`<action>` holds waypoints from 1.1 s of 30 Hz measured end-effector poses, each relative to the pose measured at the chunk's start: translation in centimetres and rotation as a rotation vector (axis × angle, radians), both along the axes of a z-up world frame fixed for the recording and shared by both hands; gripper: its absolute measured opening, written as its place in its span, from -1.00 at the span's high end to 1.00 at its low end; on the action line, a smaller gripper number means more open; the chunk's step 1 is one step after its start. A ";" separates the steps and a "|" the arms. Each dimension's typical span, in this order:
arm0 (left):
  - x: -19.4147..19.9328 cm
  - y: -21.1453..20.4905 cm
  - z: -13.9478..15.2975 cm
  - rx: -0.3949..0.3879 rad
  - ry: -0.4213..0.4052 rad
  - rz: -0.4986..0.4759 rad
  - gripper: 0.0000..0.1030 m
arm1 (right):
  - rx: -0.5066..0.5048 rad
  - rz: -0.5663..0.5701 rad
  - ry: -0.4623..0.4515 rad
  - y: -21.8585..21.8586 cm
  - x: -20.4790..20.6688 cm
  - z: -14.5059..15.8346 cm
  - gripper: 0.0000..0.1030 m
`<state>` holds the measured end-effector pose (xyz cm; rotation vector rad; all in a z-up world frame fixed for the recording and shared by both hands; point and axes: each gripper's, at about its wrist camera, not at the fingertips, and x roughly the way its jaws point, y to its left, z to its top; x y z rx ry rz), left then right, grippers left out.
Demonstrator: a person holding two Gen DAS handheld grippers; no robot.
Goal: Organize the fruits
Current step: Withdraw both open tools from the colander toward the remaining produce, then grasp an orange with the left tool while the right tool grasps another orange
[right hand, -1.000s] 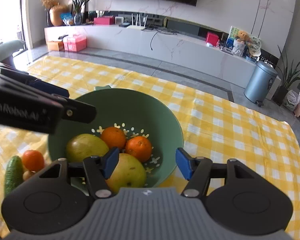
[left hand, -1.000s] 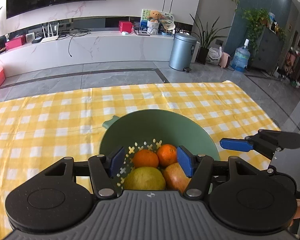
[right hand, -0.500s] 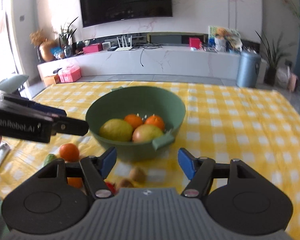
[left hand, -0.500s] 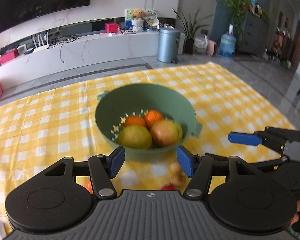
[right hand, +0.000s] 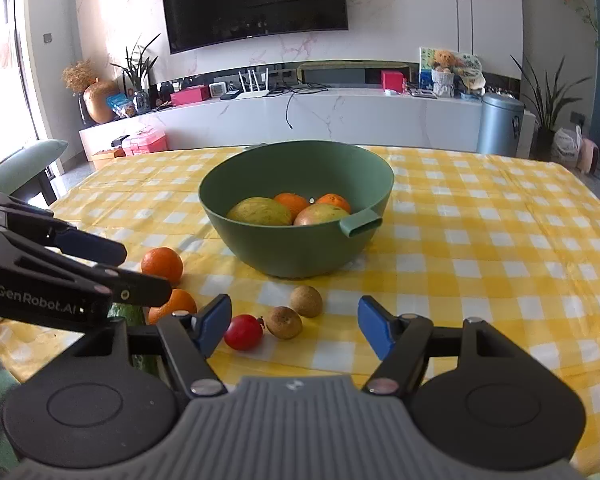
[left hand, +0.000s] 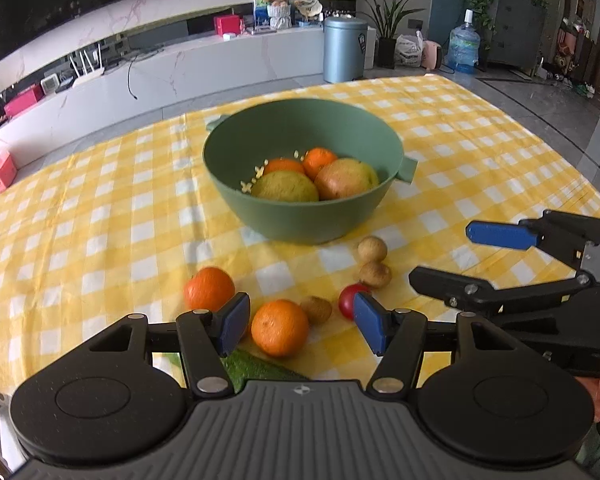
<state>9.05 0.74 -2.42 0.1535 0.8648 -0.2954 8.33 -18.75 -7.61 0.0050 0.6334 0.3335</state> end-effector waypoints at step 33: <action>1.1 1.3 -3.8 -0.037 0.087 -0.082 -0.44 | 0.069 0.017 0.134 1.4 4.1 -3.1 -0.18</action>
